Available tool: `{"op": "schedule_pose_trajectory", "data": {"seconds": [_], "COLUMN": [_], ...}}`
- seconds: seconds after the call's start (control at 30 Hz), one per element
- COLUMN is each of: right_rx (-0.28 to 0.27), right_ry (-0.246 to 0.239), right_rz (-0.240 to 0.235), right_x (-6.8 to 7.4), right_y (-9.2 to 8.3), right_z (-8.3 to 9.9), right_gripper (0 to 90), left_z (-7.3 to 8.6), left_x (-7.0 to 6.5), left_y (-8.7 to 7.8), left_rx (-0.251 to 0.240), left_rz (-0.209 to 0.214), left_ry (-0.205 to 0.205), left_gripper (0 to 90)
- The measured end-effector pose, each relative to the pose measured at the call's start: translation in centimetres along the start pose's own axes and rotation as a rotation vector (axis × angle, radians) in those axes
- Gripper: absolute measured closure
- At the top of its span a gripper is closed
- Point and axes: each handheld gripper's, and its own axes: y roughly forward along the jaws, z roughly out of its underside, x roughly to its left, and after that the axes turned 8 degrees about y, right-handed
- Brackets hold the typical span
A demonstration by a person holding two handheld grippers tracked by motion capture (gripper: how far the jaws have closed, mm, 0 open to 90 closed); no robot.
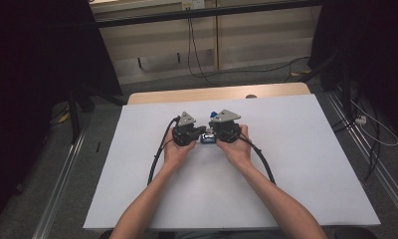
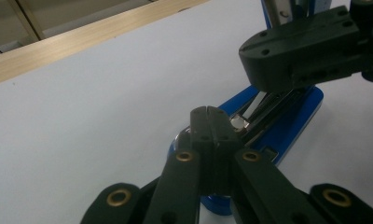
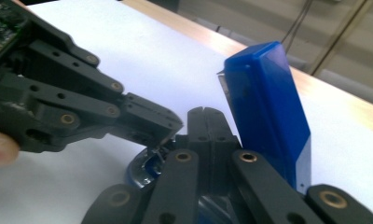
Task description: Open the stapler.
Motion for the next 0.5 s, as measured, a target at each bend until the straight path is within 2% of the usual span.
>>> {"op": "schedule_pose_trajectory", "data": {"seconds": [0.13,0.2,0.3,0.5], "right_rx": [-0.008,-0.011,-0.014,-0.026], "right_ry": [0.005,0.010,0.018,0.014], "right_rz": [0.013,0.015,0.019,0.037], "right_x": [-0.20,-0.16,-0.12,0.05], "right_y": [-0.24,-0.27,-0.28,-0.43], "right_z": [-0.08,-0.04,0.01,0.13], "right_gripper": [90.0,90.0,90.0,90.0], "left_z": [0.05,0.07,0.08,0.16], "left_x": [-0.04,0.05,-0.10,-0.07], "left_y": [0.02,-0.03,0.03,-0.02], "left_rx": [-0.008,-0.003,-0.009,-0.009], "left_rz": [0.000,-0.002,0.002,0.002], "left_ry": [-0.006,0.003,-0.008,0.002], "left_gripper": [90.0,90.0,90.0,90.0]}}
